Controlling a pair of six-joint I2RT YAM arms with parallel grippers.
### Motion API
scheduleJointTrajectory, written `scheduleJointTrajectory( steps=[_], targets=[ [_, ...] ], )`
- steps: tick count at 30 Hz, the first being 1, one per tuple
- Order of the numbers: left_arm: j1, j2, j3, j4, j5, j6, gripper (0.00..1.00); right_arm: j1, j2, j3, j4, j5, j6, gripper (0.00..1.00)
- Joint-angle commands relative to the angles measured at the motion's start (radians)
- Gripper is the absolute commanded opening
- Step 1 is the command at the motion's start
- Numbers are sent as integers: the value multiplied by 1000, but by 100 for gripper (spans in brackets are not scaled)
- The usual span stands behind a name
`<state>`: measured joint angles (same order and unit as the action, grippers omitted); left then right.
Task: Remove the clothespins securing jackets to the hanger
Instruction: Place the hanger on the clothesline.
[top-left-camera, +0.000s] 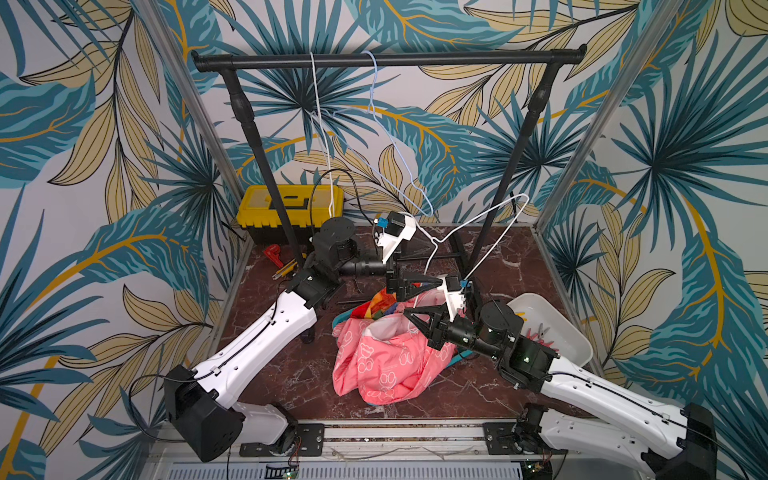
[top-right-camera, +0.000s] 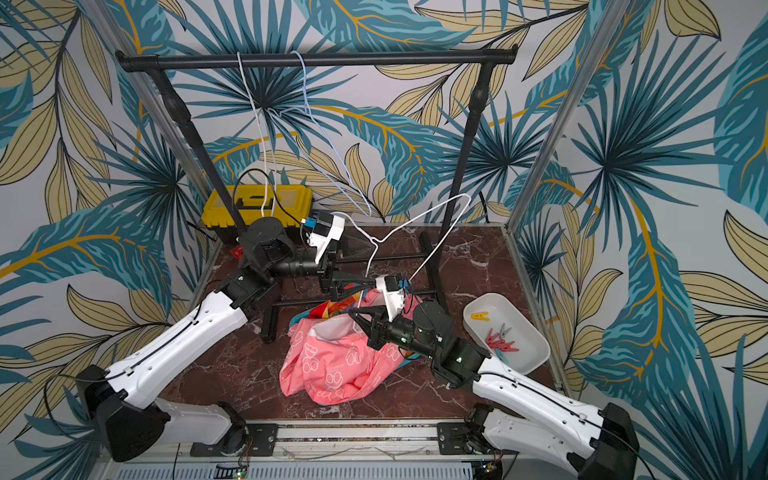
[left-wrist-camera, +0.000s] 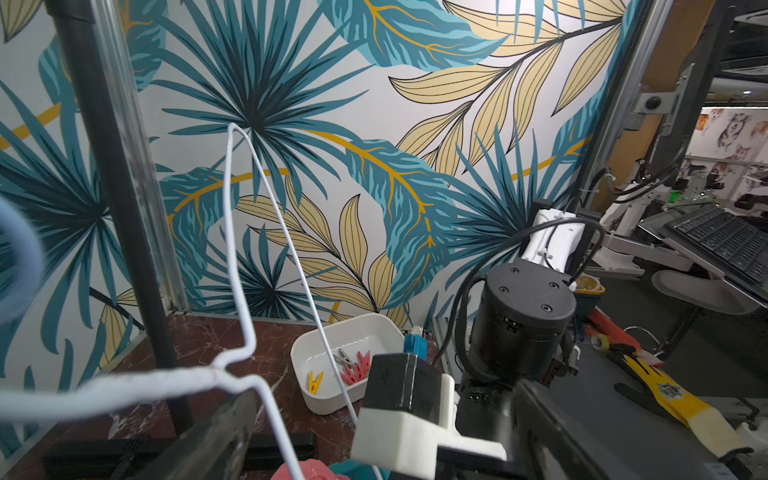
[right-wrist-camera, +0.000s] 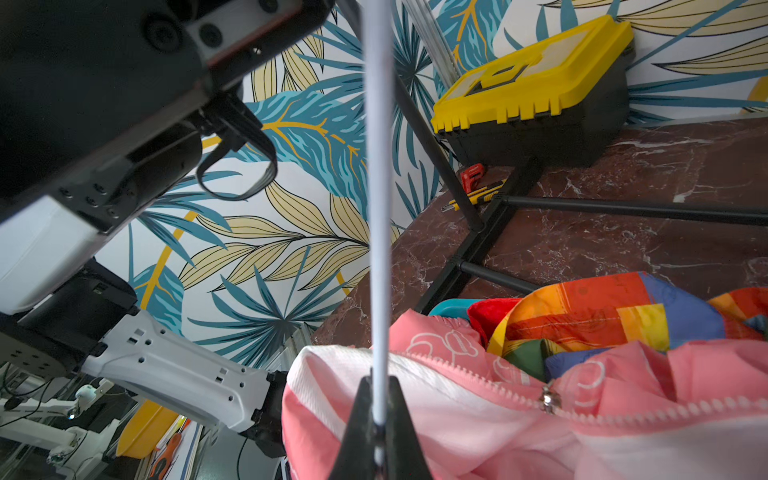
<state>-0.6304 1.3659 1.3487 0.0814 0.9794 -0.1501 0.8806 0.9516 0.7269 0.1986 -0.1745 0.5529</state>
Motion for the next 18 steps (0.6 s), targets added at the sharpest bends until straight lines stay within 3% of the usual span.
scheduleJointTrajectory(
  steps=[1,7,12,14,18],
  targets=[
    [4,6,27,18,152,-2,100,-7,-39,-6,-16,-30,-7,0],
    [21,55,56,18,313,-52,100,-7,-106,5,-144,30,-66,0],
    [24,89,71,7,272,-59,100,-7,-101,9,-183,41,-80,0],
    [23,118,131,-141,253,21,100,-6,-80,30,-204,28,-93,0],
    [-30,189,317,-675,62,384,99,-5,-13,120,-330,51,-130,0]
  ],
)
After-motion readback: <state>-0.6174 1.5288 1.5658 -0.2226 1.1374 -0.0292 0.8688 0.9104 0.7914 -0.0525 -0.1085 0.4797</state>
